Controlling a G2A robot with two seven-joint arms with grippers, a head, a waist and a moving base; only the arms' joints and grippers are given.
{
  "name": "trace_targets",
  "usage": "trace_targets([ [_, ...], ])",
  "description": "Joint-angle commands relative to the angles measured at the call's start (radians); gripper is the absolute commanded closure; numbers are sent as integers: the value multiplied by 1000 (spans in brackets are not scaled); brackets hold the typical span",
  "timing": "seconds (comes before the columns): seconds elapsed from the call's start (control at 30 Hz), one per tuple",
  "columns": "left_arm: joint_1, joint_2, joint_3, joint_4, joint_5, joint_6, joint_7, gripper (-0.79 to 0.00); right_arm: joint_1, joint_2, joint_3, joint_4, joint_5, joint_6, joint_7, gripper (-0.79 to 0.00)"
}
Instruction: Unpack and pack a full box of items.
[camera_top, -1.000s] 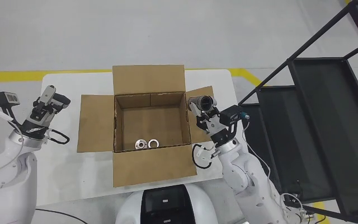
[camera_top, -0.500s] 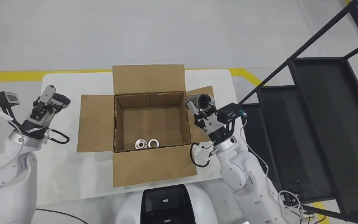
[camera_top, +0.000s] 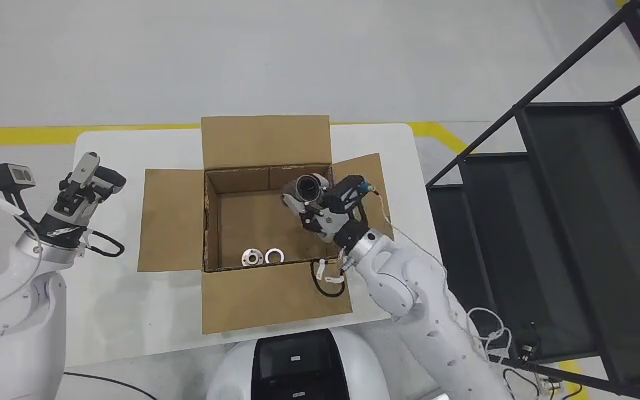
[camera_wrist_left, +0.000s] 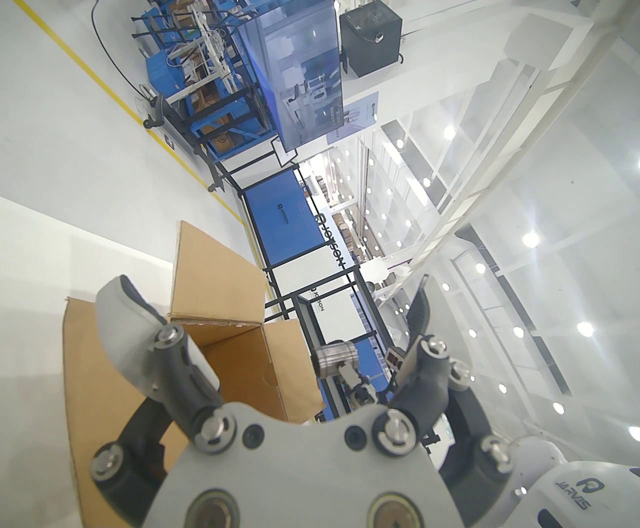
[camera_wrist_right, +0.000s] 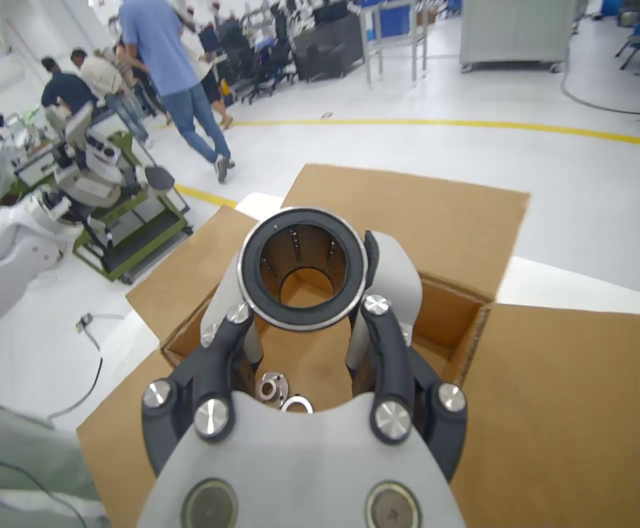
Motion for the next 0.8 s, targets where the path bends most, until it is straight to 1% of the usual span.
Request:
trace_targets([
  [0.0, 0, 0, 0, 0, 0, 0, 0, -785, 73, -7, -42, 72, -16, -6, 36, 0],
  [0.23, 0, 0, 0, 0, 0, 0, 0, -785, 236, -34, -160, 261, -33, -20, 86, 0],
  [0.3, 0, 0, 0, 0, 0, 0, 0, -785, 268, -40, -187, 297, -34, -29, 128, 0],
  [0.47, 0, 0, 0, 0, 0, 0, 0, -785, 316, -47, -213, 351, -46, -26, 194, 0],
  [0.6, 0, 0, 0, 0, 0, 0, 0, -785, 334, -49, -217, 361, -66, -10, 247, 0],
  [0.63, 0, 0, 0, 0, 0, 0, 0, -785, 338, -48, -217, 362, -75, -5, 261, -22],
  [0.67, 0, 0, 0, 0, 0, 0, 0, -785, 340, -49, -217, 362, -75, -1, 271, -148],
  [0.7, 0, 0, 0, 0, 0, 0, 0, -785, 343, -49, -217, 362, -78, 1, 285, -191],
  [0.73, 0, 0, 0, 0, 0, 0, 0, -785, 345, -49, -217, 364, -79, 5, 299, -289],
  [0.77, 0, 0, 0, 0, 0, 0, 0, -785, 347, -49, -217, 364, -77, 9, 313, -533],
])
